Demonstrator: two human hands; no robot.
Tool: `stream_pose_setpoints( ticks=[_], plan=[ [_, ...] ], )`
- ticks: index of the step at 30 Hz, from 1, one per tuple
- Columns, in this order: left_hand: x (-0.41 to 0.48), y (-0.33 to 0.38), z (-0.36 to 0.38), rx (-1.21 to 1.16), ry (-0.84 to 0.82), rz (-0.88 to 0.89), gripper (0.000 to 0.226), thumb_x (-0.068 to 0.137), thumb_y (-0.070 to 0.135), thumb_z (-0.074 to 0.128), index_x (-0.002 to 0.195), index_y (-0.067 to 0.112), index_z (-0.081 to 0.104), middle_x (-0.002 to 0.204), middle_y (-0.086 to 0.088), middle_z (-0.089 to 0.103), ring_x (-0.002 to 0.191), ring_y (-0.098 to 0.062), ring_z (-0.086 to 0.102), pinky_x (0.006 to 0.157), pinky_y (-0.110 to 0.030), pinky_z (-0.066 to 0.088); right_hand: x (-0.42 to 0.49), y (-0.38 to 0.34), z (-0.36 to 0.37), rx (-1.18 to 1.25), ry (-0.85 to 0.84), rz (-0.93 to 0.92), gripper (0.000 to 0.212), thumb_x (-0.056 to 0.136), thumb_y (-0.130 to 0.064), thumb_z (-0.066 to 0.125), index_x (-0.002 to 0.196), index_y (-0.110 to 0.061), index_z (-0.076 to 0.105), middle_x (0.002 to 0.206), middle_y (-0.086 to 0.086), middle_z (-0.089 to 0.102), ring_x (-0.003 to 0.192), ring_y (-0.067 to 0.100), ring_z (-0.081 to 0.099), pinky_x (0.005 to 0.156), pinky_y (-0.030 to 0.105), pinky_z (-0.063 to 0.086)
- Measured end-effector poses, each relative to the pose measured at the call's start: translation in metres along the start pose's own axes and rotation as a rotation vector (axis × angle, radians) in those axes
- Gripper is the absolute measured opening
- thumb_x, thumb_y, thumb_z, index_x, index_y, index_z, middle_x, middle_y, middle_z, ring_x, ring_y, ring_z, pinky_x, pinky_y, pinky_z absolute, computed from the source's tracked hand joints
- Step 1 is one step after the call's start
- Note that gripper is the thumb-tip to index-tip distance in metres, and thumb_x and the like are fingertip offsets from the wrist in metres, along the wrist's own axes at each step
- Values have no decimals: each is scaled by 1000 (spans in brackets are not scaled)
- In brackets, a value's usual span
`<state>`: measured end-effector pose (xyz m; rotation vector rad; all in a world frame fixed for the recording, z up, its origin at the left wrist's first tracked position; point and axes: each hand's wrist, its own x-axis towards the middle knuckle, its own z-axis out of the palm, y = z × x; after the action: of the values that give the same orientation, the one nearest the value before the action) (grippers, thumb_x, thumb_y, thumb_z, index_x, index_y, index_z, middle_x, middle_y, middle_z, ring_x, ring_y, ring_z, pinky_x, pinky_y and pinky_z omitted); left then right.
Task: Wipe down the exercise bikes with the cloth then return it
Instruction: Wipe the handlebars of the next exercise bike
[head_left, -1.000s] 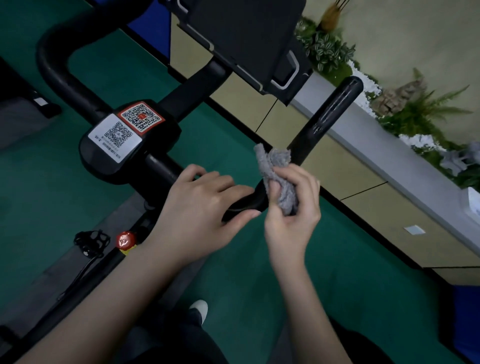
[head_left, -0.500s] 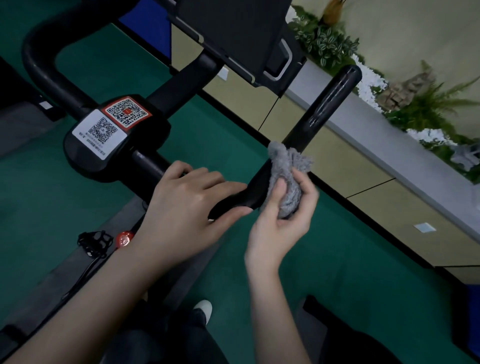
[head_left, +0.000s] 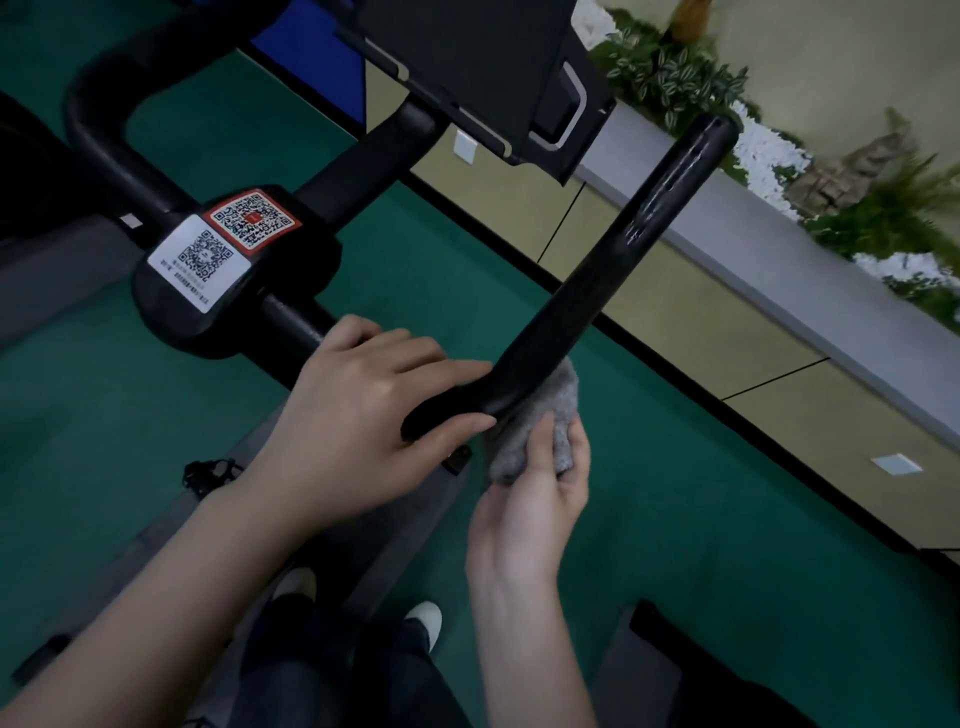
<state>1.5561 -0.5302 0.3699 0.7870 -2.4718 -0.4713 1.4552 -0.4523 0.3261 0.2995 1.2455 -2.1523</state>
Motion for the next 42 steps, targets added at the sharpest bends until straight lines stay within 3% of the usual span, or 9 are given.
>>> stream_pose_setpoints(
  ticks=[6, 10, 15, 18, 24, 29, 34, 37, 42],
  plan=[
    [1, -2, 0, 0, -12, 0, 38, 89, 48, 55, 114, 23, 68, 88, 8, 66, 76, -15, 62, 75, -31, 34, -3, -8, -3, 25, -306, 237, 33, 88, -7, 53, 120, -7, 61, 112, 9, 71, 103, 16, 67, 97, 31, 50],
    [0, -1, 1, 2, -4, -2, 39, 89, 49, 54, 115, 24, 68, 88, 8, 66, 76, -15, 62, 76, -30, 33, -3, -13, -10, -10, -447, 282, 43, 87, -8, 53, 129, -3, 55, 126, 15, 63, 117, 24, 60, 104, 36, 45],
    [0, 0, 1, -9, 11, 3, 37, 89, 48, 54, 112, 24, 69, 86, 8, 66, 75, -15, 62, 74, -32, 34, 27, -31, 9, 111, -388, 215, 47, 90, -4, 51, 136, 0, 47, 127, 14, 61, 109, 18, 62, 89, 26, 54],
    [0, 0, 2, -7, 22, -1, 37, 89, 48, 55, 111, 24, 70, 84, 8, 66, 74, -15, 62, 74, -33, 35, 23, -25, 3, 85, -461, 245, 47, 89, -6, 53, 135, 1, 48, 127, 15, 60, 114, 20, 60, 96, 28, 51],
    [0, 0, 3, -12, 30, -6, 37, 88, 49, 54, 111, 24, 70, 86, 8, 67, 75, -15, 62, 75, -31, 33, 29, -27, 2, 108, -502, 327, 29, 83, -5, 55, 109, -6, 65, 103, 8, 71, 95, 16, 69, 82, 26, 56],
    [1, 0, 2, -23, 35, -1, 36, 87, 47, 55, 111, 25, 70, 86, 8, 67, 75, -15, 62, 74, -34, 35, 47, -38, 24, 110, -397, 297, 25, 90, -7, 49, 109, -11, 63, 110, 8, 69, 96, 18, 67, 98, 34, 48],
    [1, 1, 4, -26, 48, -10, 35, 86, 47, 57, 110, 25, 71, 86, 8, 68, 74, -16, 63, 73, -35, 37, 27, -24, 8, 133, -458, 306, 28, 95, -7, 45, 118, -6, 62, 123, 15, 63, 111, 23, 62, 99, 33, 50],
    [1, 1, 4, -24, 49, -9, 35, 86, 47, 59, 110, 25, 71, 86, 8, 68, 73, -15, 63, 73, -35, 38, 31, -32, 15, 114, -448, 226, 32, 87, -4, 51, 117, -5, 61, 112, 10, 68, 104, 18, 65, 95, 31, 52],
    [0, 0, 4, -26, 52, -16, 35, 85, 47, 59, 108, 23, 72, 86, 7, 68, 74, -15, 63, 74, -36, 39, 29, -34, 27, 5, -294, 20, 28, 98, -7, 49, 124, -10, 58, 106, 2, 73, 104, 13, 67, 86, 23, 54]
  ],
)
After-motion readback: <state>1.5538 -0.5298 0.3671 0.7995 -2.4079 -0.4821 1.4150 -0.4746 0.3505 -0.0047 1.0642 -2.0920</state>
